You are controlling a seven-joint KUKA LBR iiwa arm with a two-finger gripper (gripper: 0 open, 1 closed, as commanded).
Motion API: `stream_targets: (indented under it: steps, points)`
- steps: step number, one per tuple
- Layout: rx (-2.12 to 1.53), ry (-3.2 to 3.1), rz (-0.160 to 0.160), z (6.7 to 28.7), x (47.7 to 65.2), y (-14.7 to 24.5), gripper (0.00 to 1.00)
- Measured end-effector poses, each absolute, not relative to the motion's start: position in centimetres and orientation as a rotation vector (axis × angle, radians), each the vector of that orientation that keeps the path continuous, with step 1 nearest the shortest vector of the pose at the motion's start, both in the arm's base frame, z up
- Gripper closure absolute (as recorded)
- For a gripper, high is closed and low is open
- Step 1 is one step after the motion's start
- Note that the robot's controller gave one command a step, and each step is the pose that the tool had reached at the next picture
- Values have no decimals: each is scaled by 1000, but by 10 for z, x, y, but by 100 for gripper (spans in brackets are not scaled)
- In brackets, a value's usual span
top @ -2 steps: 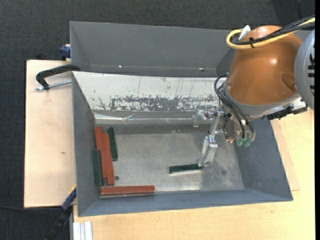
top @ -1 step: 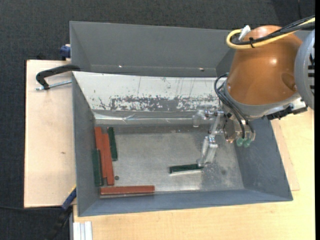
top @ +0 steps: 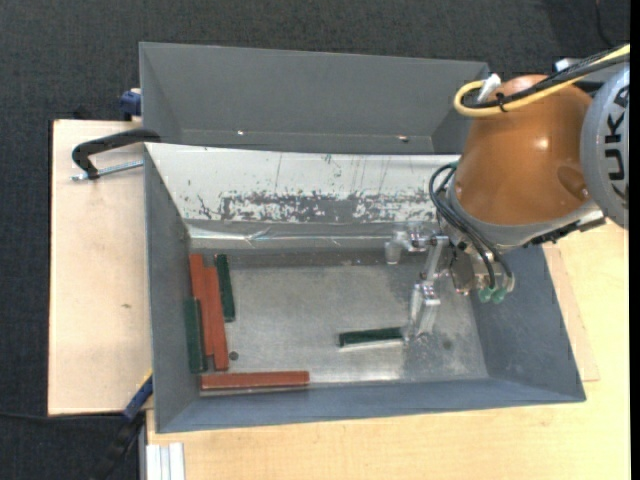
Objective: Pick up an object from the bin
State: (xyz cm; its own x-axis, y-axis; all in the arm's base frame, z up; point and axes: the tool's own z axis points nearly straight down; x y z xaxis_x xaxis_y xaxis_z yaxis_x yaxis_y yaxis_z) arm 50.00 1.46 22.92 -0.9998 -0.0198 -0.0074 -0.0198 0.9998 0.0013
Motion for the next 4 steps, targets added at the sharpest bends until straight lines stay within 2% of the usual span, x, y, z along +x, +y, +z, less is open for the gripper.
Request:
stream_targets:
  steps: [1,2,3,4]
  points:
    - [-529,3094,1,113,509,13,100]
    - [-529,3094,2,113,509,13,0]
    - [-529,3094,2,113,509,13,0]
    - [-432,3111,2,70,506,7,100]
